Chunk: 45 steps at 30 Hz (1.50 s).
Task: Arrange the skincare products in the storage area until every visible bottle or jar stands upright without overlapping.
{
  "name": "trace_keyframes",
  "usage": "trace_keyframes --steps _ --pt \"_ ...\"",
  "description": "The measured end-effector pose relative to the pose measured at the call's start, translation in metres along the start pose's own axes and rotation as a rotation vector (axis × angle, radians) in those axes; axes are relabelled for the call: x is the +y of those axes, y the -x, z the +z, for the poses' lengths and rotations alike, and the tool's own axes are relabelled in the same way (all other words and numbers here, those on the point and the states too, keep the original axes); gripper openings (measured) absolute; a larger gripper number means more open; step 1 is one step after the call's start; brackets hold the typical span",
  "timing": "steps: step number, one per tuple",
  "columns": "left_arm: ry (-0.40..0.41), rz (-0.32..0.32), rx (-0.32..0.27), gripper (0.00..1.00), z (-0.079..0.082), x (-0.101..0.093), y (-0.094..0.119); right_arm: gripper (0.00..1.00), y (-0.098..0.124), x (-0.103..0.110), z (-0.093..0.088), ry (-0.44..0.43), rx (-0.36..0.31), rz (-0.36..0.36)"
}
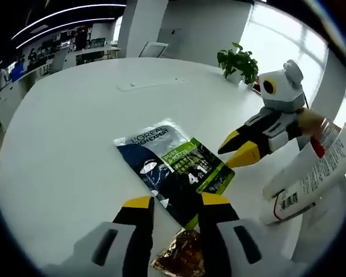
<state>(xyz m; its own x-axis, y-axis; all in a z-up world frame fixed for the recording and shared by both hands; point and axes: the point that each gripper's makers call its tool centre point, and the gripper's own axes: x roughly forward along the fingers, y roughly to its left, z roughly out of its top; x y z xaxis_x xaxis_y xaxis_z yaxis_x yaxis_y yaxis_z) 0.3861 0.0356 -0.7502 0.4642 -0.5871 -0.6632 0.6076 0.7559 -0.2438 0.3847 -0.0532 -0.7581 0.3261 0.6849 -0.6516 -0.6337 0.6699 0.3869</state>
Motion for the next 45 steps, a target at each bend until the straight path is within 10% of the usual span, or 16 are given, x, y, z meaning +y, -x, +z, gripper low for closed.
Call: trace_keyframes --steps 17,24,30,45 --pt "0.059 -0.05 -0.015 0.17 -0.003 -0.009 -0.003 0.17 -0.008 -0.003 0.002 -0.077 -0.021 0.043" --pt "0.109 -0.051 -0.028 0.12 -0.002 0.011 -0.009 0.16 -0.01 0.017 0.0 -0.348 -0.112 0.2" --pt "0.174 -0.069 -0.055 0.09 -0.004 0.013 -0.008 0.07 -0.006 0.015 -0.004 -0.417 -0.144 0.214" --pt "0.338 -0.16 -0.173 0.18 0.01 0.002 -0.001 0.01 0.026 0.029 0.045 -0.501 -0.304 0.339"
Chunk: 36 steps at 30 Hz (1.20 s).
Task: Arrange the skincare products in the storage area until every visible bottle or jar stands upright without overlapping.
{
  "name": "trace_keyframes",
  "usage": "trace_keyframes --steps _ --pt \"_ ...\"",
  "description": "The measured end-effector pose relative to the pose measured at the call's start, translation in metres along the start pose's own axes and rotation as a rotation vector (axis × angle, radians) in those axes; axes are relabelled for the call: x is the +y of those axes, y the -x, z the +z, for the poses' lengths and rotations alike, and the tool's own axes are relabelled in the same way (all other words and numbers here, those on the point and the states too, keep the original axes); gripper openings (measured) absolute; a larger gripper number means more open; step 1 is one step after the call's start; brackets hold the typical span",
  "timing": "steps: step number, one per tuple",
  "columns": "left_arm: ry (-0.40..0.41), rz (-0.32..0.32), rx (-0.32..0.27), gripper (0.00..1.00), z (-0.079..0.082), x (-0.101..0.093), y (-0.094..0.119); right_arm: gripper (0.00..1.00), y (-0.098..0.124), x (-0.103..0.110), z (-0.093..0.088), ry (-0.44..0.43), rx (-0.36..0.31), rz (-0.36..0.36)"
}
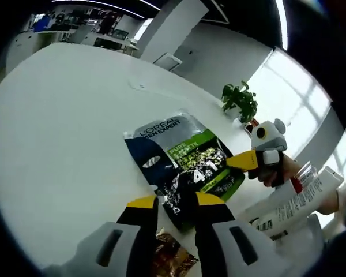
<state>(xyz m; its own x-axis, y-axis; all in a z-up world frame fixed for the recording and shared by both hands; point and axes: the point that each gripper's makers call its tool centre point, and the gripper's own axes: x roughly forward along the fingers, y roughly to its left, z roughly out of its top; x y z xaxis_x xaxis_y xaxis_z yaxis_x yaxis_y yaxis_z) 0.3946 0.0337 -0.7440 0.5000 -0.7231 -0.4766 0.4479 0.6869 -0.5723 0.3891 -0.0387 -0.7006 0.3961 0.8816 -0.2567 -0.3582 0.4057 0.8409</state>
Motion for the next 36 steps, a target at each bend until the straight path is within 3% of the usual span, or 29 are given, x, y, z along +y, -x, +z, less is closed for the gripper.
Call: trace_keyframes --steps 9,12,16,19,22,29,36 --pt "0.17 -0.222 -0.133 0.22 0.029 -0.04 0.016 0.01 0.015 0.042 0.024 0.08 -0.067 0.085" --pt "0.234 -0.318 -0.156 0.21 0.038 -0.056 0.022 0.01 0.022 0.07 0.018 0.13 -0.079 0.128" --pt "0.246 -0.431 -0.166 0.25 0.037 -0.083 0.029 0.01 0.035 0.097 0.014 0.17 -0.09 0.176" --pt "0.286 -0.515 -0.22 0.25 0.049 -0.093 0.042 0.01 0.045 0.118 0.009 0.177 -0.106 0.234" --pt "0.322 -0.596 -0.239 0.21 0.053 -0.111 0.048 0.01 0.05 0.117 0.027 0.204 -0.101 0.262" --pt "0.309 -0.634 -0.278 0.07 0.064 -0.127 0.066 0.01 0.067 0.13 0.024 0.243 -0.117 0.275" --pt "0.261 -0.612 -0.298 0.02 0.07 -0.137 0.077 0.01 0.076 0.134 0.02 0.28 -0.127 0.237"
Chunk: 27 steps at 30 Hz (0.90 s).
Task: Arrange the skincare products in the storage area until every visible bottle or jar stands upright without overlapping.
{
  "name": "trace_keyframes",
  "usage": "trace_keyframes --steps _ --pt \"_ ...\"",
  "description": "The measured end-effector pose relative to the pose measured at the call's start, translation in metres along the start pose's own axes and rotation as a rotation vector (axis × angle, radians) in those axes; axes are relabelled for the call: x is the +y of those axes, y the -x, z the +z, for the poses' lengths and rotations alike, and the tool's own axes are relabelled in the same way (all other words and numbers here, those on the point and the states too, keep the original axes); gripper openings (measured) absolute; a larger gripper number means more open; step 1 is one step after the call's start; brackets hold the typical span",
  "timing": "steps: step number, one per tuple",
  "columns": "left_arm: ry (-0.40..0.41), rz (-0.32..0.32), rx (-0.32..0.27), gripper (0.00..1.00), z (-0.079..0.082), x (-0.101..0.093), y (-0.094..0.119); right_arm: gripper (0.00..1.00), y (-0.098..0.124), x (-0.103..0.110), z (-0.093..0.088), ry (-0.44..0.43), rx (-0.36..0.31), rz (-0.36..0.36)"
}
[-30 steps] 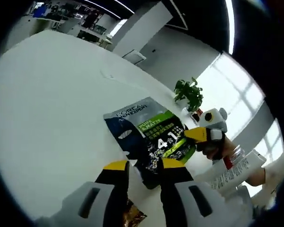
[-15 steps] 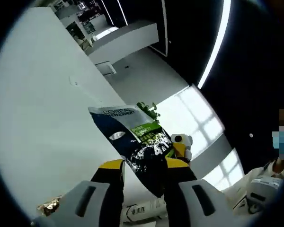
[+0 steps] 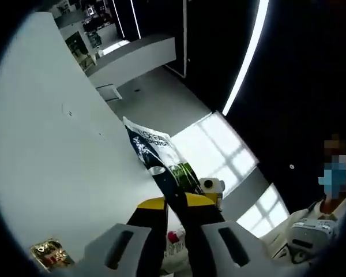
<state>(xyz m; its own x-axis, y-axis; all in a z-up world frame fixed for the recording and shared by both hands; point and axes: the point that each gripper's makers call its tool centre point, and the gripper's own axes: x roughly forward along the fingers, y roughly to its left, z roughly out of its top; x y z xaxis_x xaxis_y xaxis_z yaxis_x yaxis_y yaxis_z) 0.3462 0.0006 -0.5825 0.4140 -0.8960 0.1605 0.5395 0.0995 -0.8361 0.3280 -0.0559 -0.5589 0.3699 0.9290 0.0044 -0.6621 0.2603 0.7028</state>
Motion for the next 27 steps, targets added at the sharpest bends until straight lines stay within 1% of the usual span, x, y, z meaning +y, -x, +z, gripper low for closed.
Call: trace_keyframes --steps 2,4,8,11,14,18,22,23,24,27 --pt "-0.005 0.006 -0.004 0.01 0.001 -0.004 0.001 0.01 0.002 0.001 -0.001 0.006 0.001 -0.003" --pt "-0.022 0.011 -0.019 0.0 0.005 -0.012 0.003 0.01 0.003 0.004 -0.003 0.02 -0.002 -0.012" --pt "-0.081 0.012 -0.039 0.0 0.013 -0.029 0.006 0.01 0.004 0.014 0.001 0.039 -0.019 -0.005" --pt "-0.103 -0.003 -0.058 0.0 0.019 -0.044 0.007 0.01 0.005 0.02 0.003 0.061 -0.032 -0.009" --pt "-0.143 -0.004 -0.057 0.0 0.022 -0.054 0.009 0.03 0.005 0.027 0.002 0.089 -0.034 -0.016" --pt "-0.176 0.002 -0.046 0.0 0.019 -0.067 0.012 0.05 0.009 0.027 -0.001 0.168 -0.028 -0.078" --pt "-0.195 0.005 -0.059 0.0 0.02 -0.077 0.021 0.08 0.015 0.033 0.001 0.193 -0.047 -0.089" --pt "-0.199 0.004 -0.057 0.0 0.018 -0.079 0.023 0.08 0.017 0.031 0.003 0.225 -0.054 -0.119" --pt "-0.208 0.004 -0.057 0.0 0.017 -0.083 0.025 0.09 0.019 0.031 0.001 0.249 -0.042 -0.134" --pt "-0.23 0.021 -0.068 0.0 0.016 -0.088 0.033 0.09 0.022 0.042 0.0 0.268 -0.052 -0.125"
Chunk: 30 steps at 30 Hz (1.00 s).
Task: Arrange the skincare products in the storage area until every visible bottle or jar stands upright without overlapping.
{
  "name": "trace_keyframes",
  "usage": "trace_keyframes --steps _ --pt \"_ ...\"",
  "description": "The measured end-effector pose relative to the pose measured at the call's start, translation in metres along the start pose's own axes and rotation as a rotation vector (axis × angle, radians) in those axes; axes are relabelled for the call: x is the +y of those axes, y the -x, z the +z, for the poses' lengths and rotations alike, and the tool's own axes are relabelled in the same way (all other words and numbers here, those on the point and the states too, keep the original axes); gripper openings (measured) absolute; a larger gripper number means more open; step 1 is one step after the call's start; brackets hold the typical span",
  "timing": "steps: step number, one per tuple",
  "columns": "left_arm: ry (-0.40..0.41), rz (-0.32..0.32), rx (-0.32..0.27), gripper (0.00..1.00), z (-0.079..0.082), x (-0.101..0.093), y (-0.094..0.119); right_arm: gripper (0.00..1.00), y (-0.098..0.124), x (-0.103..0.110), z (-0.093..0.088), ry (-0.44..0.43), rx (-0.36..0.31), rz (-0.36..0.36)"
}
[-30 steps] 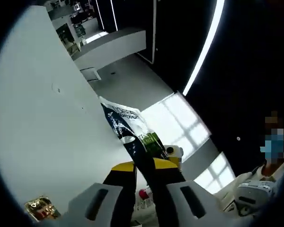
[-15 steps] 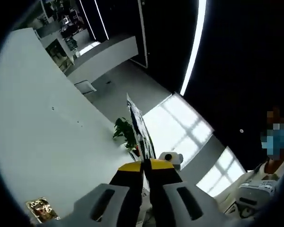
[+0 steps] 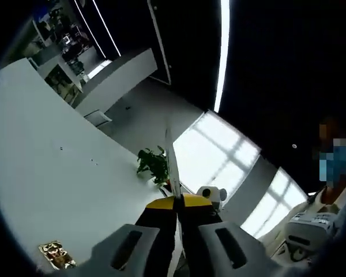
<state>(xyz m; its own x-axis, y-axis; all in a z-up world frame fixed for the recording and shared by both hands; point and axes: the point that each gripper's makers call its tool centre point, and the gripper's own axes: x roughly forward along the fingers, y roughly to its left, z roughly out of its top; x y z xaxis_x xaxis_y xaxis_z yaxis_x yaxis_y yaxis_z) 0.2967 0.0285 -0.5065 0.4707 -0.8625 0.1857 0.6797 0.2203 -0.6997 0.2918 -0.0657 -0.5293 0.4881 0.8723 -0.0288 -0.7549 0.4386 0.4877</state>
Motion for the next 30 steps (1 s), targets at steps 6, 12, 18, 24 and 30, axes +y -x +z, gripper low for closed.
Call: trace_keyframes --steps 6,12,18,24,30 --pt "-0.005 0.058 -0.024 0.0 -0.003 0.003 0.025 0.08 0.006 0.031 -0.002 0.019 -0.012 0.05" --pt "0.021 0.121 -0.053 0.0 -0.01 0.011 0.052 0.09 0.006 0.05 -0.016 0.069 0.031 0.063" --pt "0.075 0.171 -0.05 0.0 -0.03 0.022 0.066 0.08 -0.001 0.063 -0.045 0.101 0.12 0.078" --pt "0.097 0.258 0.026 0.0 -0.068 0.041 0.077 0.08 -0.009 0.075 -0.081 0.094 0.188 0.092" --pt "0.148 0.308 0.071 0.0 -0.1 0.055 0.088 0.09 -0.012 0.078 -0.109 0.025 0.223 0.094"
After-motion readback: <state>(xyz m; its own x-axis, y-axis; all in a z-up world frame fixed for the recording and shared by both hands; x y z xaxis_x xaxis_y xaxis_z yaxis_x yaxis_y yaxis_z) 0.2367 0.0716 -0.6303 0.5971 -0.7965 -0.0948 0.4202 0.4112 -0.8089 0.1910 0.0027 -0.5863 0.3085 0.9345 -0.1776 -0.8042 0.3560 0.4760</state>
